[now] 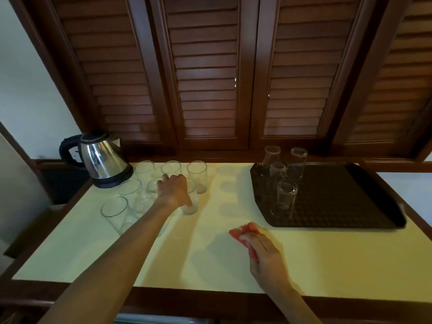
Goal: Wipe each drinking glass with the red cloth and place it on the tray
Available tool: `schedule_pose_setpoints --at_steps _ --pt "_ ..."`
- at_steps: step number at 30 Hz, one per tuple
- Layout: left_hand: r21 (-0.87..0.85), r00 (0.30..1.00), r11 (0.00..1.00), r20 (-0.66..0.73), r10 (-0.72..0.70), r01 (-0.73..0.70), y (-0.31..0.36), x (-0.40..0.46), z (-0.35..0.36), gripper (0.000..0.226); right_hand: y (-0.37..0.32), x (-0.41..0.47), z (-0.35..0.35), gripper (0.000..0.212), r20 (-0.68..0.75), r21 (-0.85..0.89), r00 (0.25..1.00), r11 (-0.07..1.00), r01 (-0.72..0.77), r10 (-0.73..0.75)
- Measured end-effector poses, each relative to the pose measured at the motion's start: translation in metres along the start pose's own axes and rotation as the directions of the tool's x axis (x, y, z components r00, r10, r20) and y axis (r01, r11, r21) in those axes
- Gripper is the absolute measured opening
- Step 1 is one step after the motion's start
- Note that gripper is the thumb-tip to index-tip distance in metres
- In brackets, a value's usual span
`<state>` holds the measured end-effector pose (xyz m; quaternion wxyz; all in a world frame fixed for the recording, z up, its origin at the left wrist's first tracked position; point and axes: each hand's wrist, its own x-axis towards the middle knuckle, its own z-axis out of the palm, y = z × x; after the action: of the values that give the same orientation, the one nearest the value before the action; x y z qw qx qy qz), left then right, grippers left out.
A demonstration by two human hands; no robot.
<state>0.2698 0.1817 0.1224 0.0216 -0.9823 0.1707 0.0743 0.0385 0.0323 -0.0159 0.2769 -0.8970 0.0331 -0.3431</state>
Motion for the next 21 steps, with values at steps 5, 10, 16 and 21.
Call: schedule_pose_setpoints --at_steps 5,10,16,21 --pt "-0.181 0.994 0.982 -0.099 0.04 -0.057 -0.008 -0.006 0.0 0.076 -0.021 0.011 -0.009 0.027 -0.129 0.153 0.98 0.98 -0.129 0.15" --pt "-0.716 0.978 0.676 -0.205 0.037 -0.176 -0.017 -0.022 -0.011 0.063 -0.065 0.055 -0.031 0.022 0.013 0.807 0.666 0.386 -0.447 0.745" --pt "-0.99 0.983 -0.081 -0.129 0.131 -0.119 -0.014 -0.051 -0.038 0.068 -0.108 0.108 -0.067 0.037 0.231 0.965 0.627 -0.096 -0.243 0.744" --pt "-0.923 0.953 -0.382 -0.158 0.258 -0.05 0.001 -0.066 -0.056 0.058 -0.128 0.137 -0.079 0.028 0.077 0.968 0.778 0.141 -0.209 0.624"
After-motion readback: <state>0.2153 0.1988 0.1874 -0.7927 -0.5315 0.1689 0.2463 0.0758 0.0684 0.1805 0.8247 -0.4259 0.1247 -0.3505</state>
